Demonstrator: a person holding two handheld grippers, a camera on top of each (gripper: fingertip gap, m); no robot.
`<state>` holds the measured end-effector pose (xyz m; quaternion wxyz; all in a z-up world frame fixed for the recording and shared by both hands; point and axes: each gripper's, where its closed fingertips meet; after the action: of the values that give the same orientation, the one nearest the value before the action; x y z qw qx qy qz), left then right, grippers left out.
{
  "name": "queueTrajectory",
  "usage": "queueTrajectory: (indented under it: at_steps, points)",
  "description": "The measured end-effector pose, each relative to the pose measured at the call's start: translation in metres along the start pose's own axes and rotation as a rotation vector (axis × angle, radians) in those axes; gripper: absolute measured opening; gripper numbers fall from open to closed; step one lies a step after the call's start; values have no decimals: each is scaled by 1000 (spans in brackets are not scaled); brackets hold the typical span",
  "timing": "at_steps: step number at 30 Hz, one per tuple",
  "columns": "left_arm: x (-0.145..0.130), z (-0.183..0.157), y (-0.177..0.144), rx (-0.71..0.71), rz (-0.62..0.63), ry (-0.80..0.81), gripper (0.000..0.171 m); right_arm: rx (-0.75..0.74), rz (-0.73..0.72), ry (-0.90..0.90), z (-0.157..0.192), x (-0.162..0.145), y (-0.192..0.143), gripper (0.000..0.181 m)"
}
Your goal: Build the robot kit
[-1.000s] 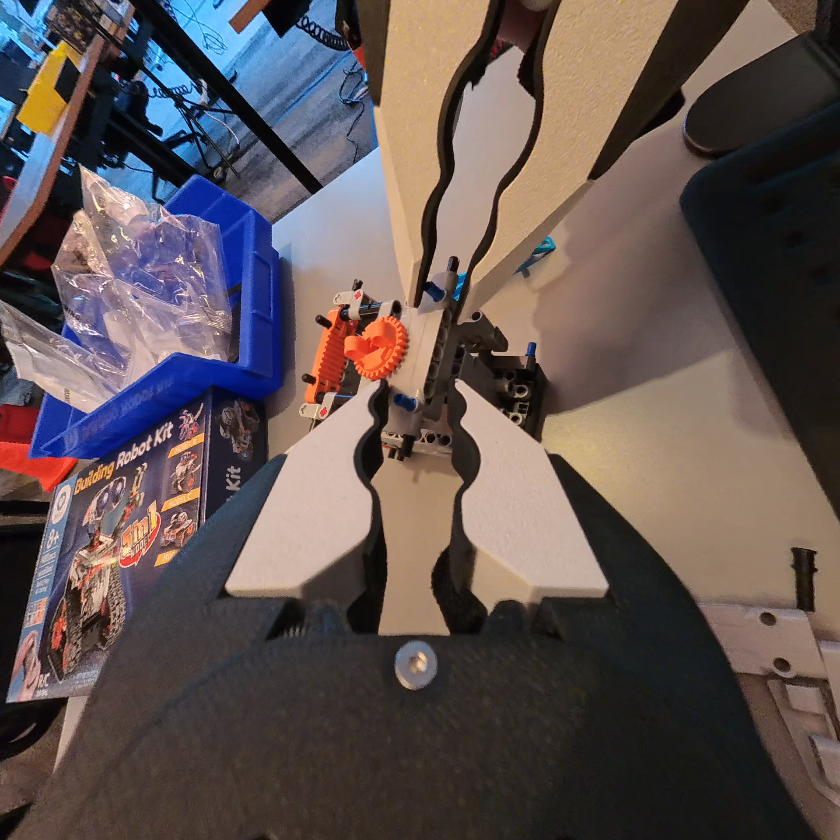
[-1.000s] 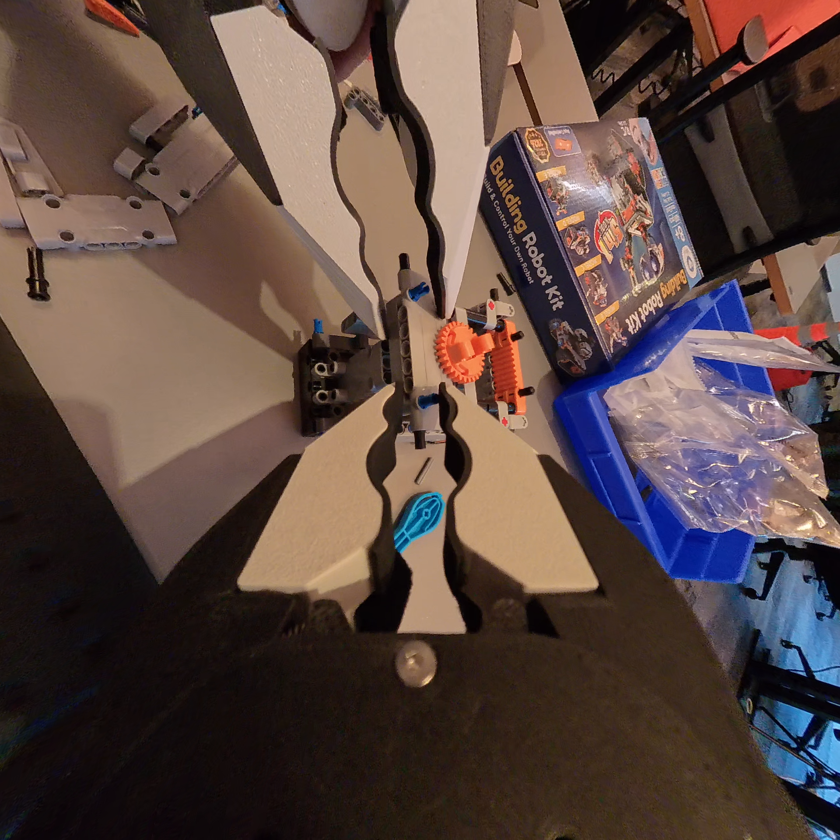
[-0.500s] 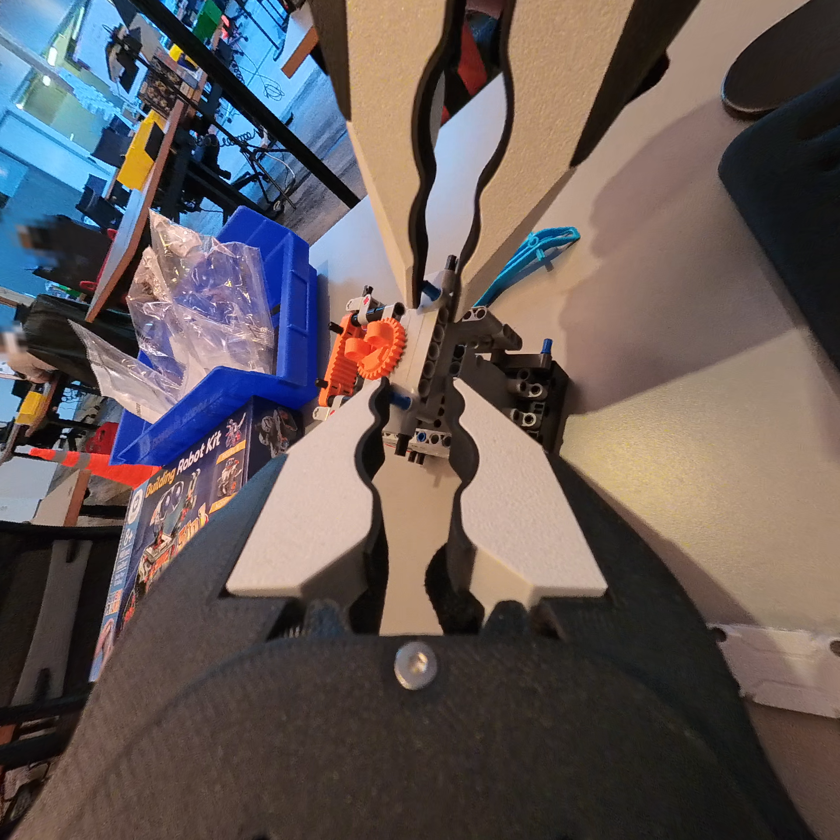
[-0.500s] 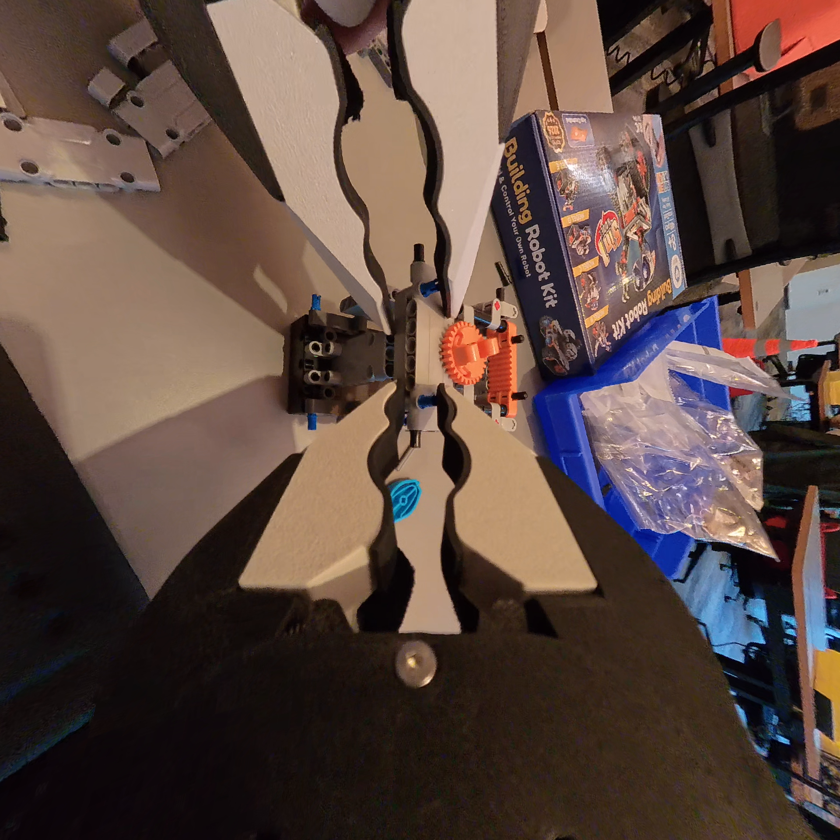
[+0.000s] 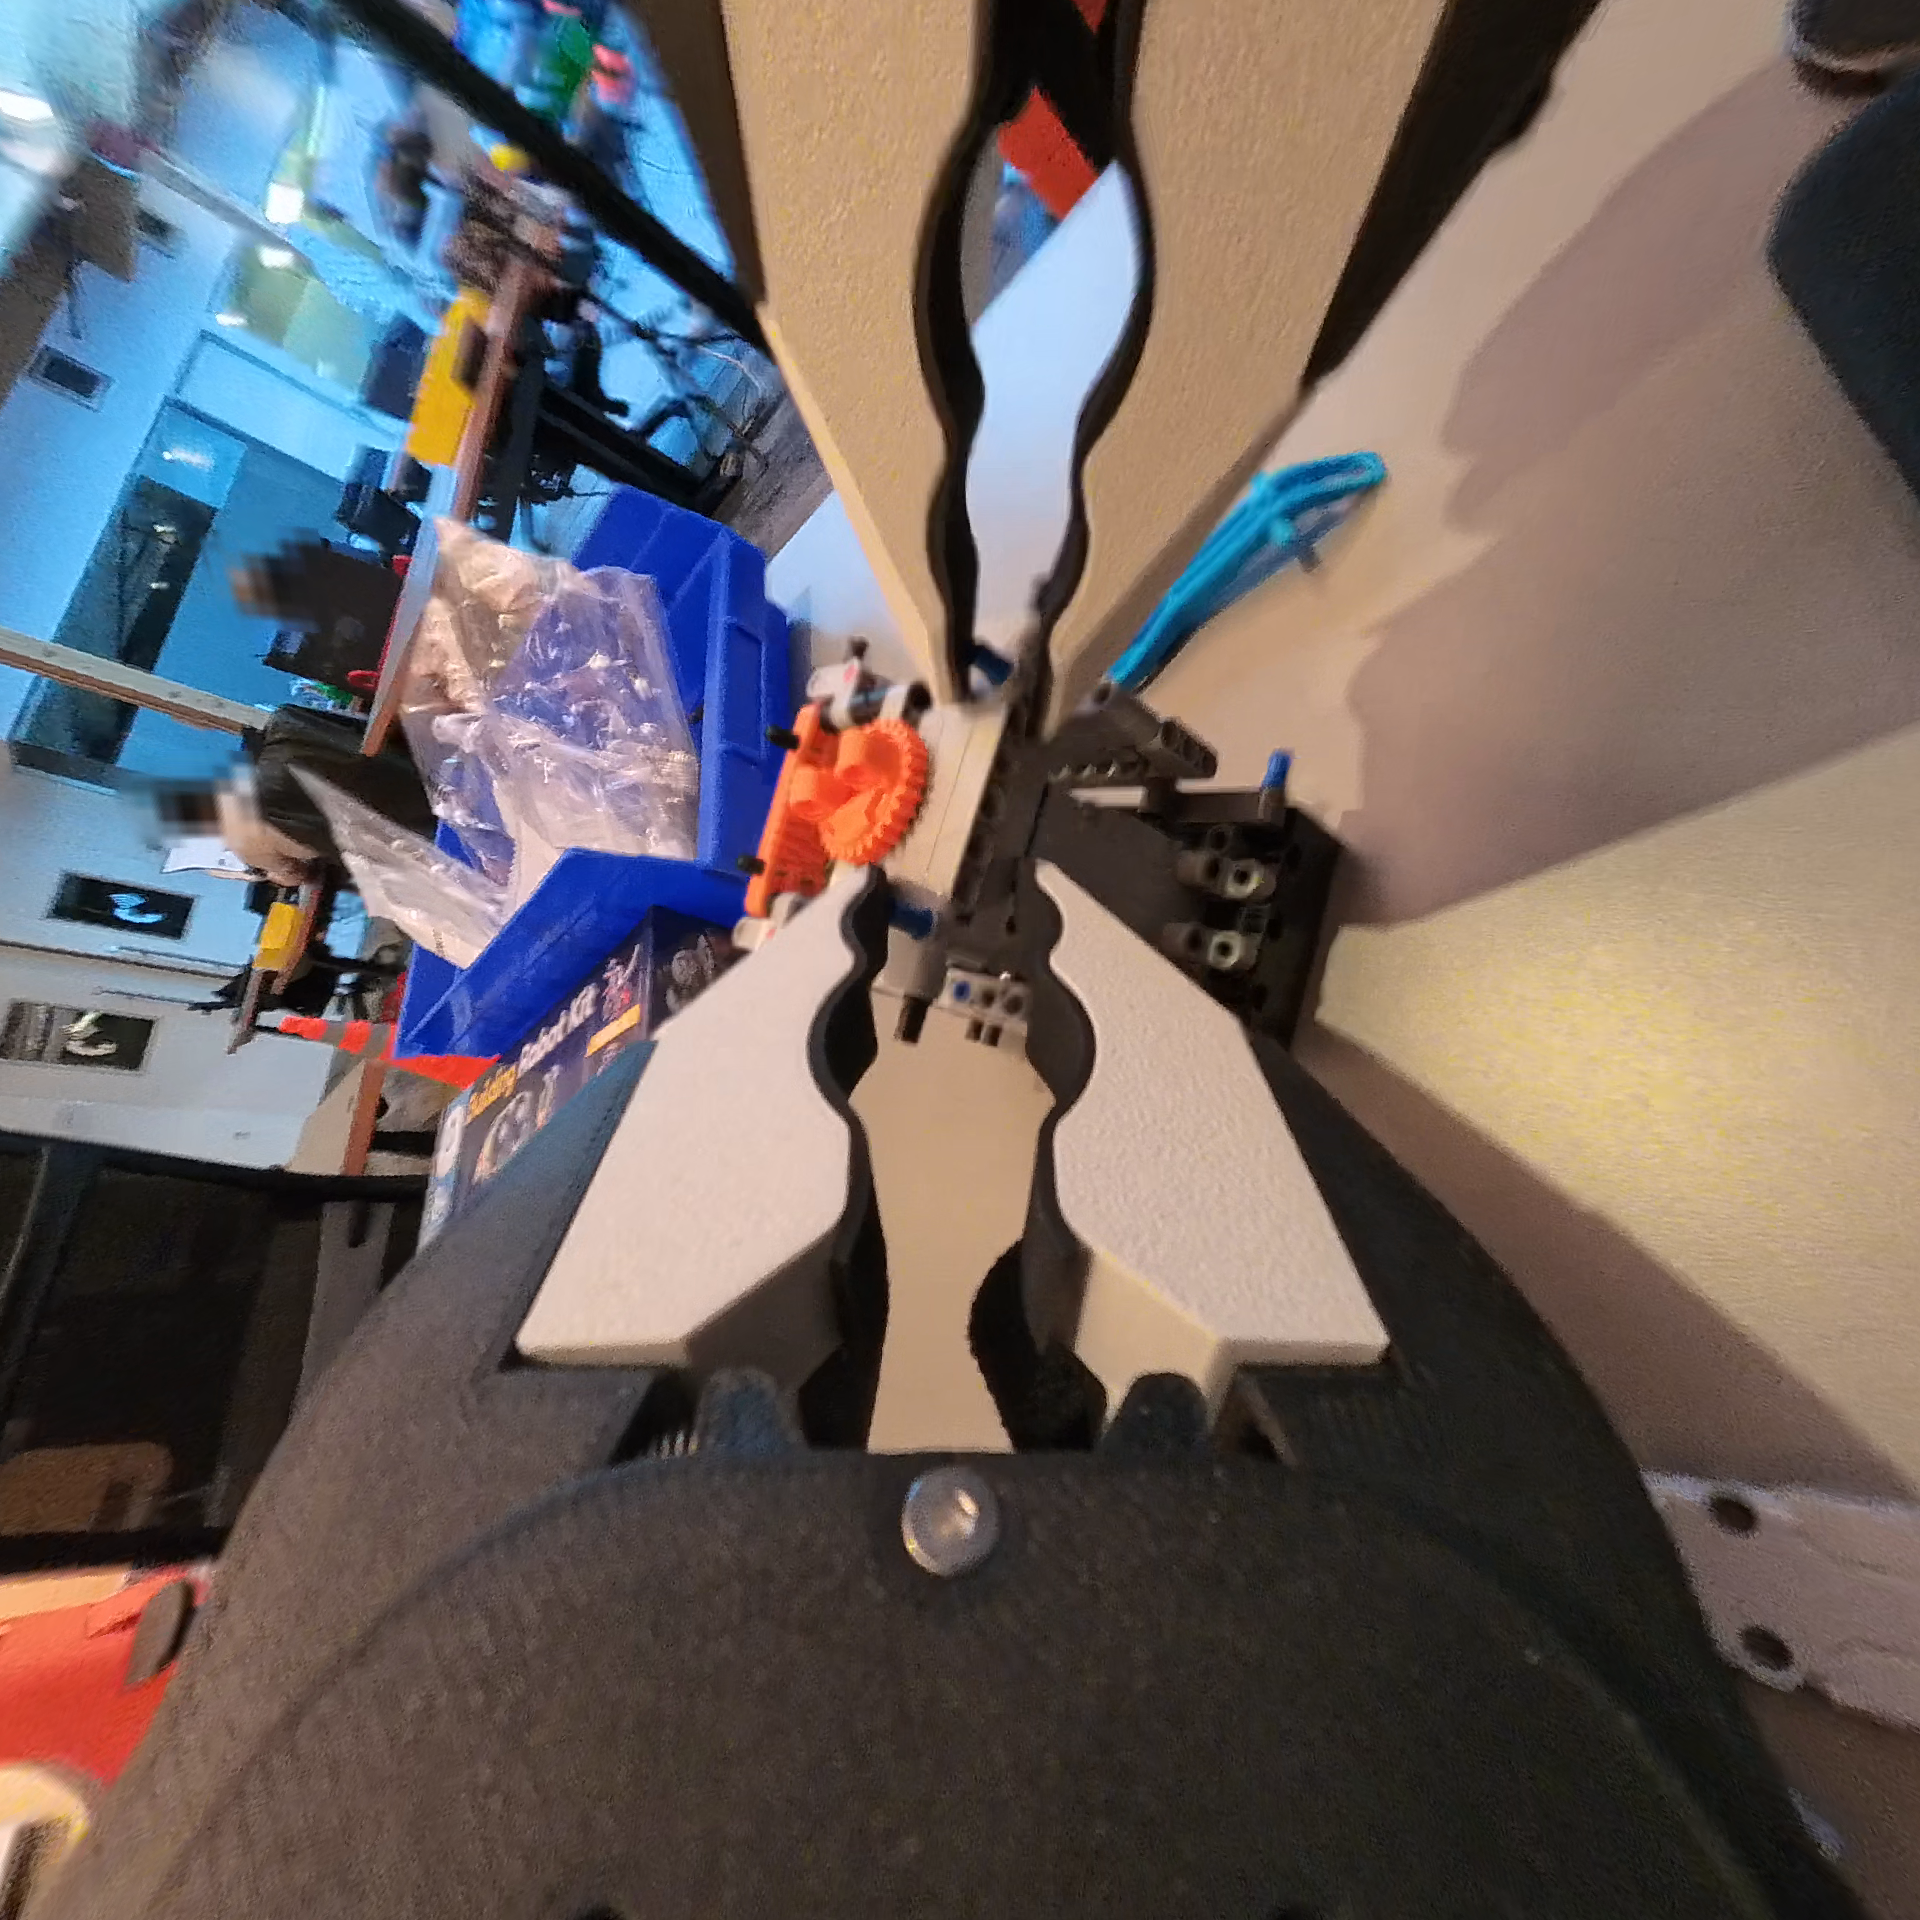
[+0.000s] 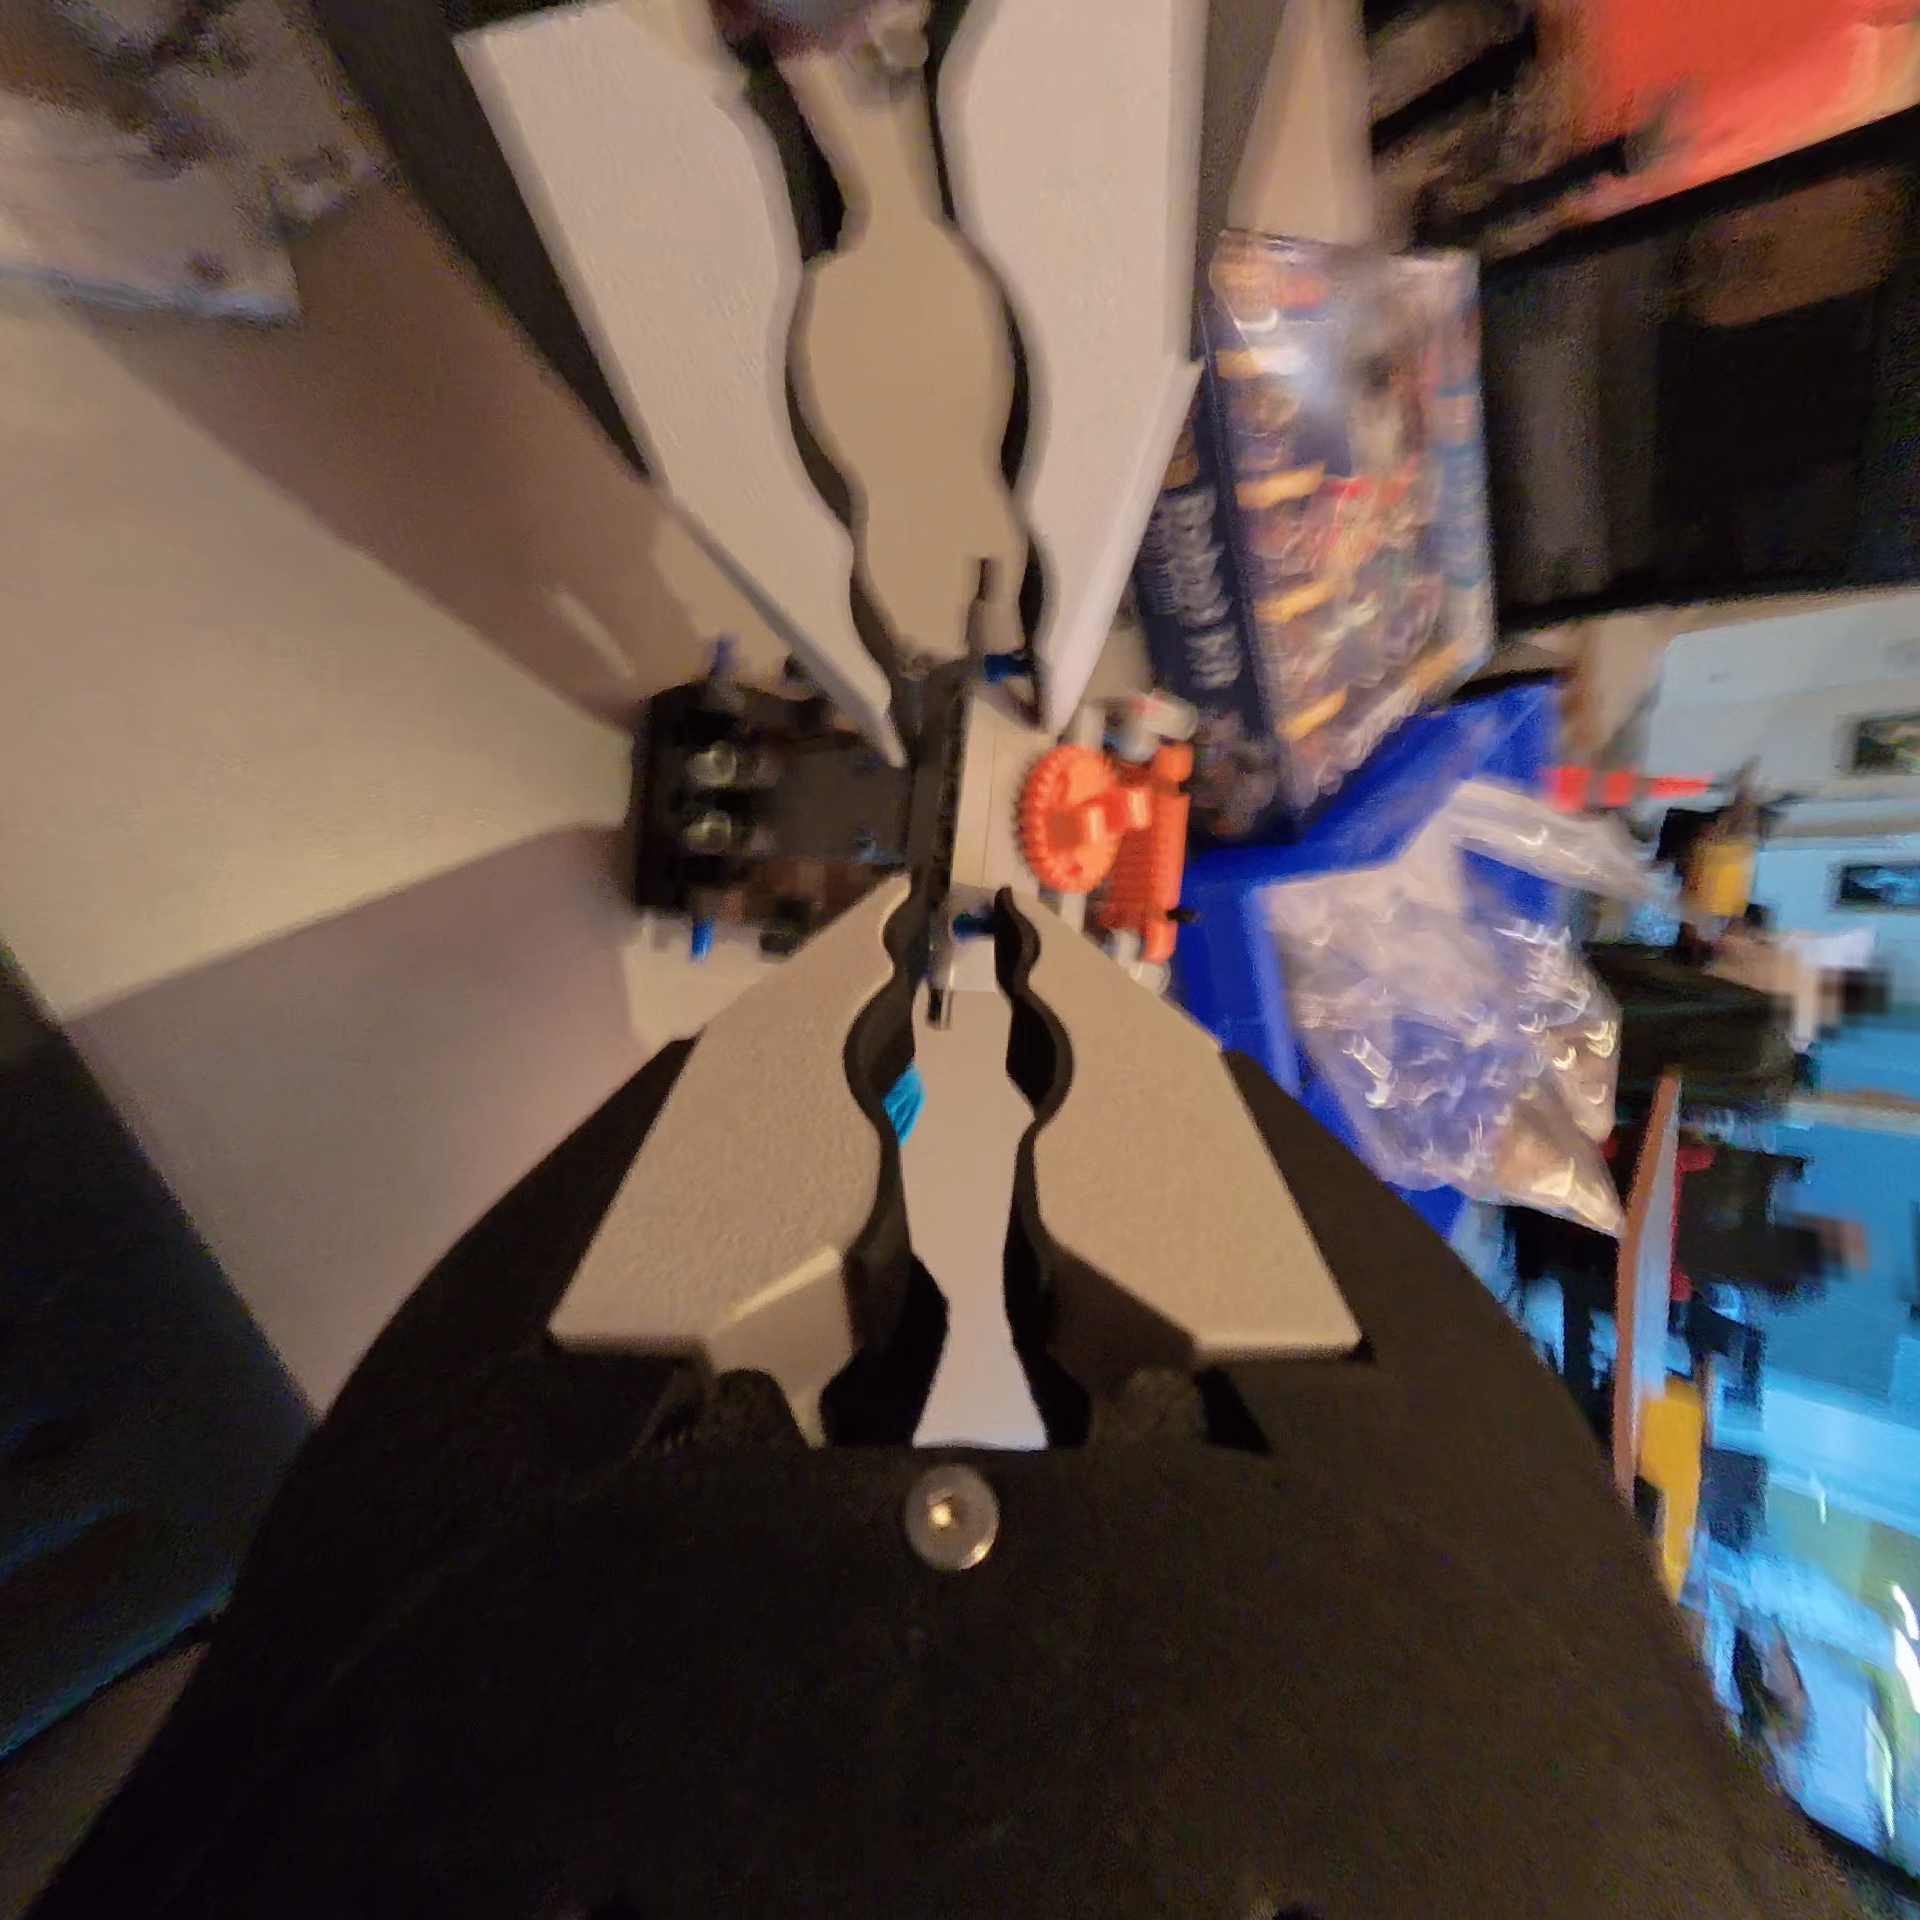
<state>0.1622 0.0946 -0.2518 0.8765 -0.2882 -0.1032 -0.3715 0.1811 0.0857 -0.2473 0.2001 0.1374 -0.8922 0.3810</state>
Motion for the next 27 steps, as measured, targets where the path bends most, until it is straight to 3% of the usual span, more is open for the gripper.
queueTrajectory:
  at_steps: [8,13,15,22,27]
  points:
    - [-2,0,1,31,28,31,23,48,-6,83,-2,-3,3,11]
    - [-6,-1,-7,-65,-8,-46,27,107,-85,175,1,10,-4,10]
    - [-7,-3,-12,-93,-9,-9,30,114,-87,210,2,9,-2,18]
    - [-1,-4,-9,-64,-22,27,29,137,-78,185,6,12,-2,1]
    - [-3,-2,-8,-38,-6,30,23,182,-77,228,6,12,-1,0]
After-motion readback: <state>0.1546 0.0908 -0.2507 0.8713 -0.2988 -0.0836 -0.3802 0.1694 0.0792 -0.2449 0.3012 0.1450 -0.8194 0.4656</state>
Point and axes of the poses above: each gripper's, where its closed fingertips meet, y out along the fingers, x out of its top, z = x × y across the jaws, and after that the axes turned 11 degrees about y, right-handed
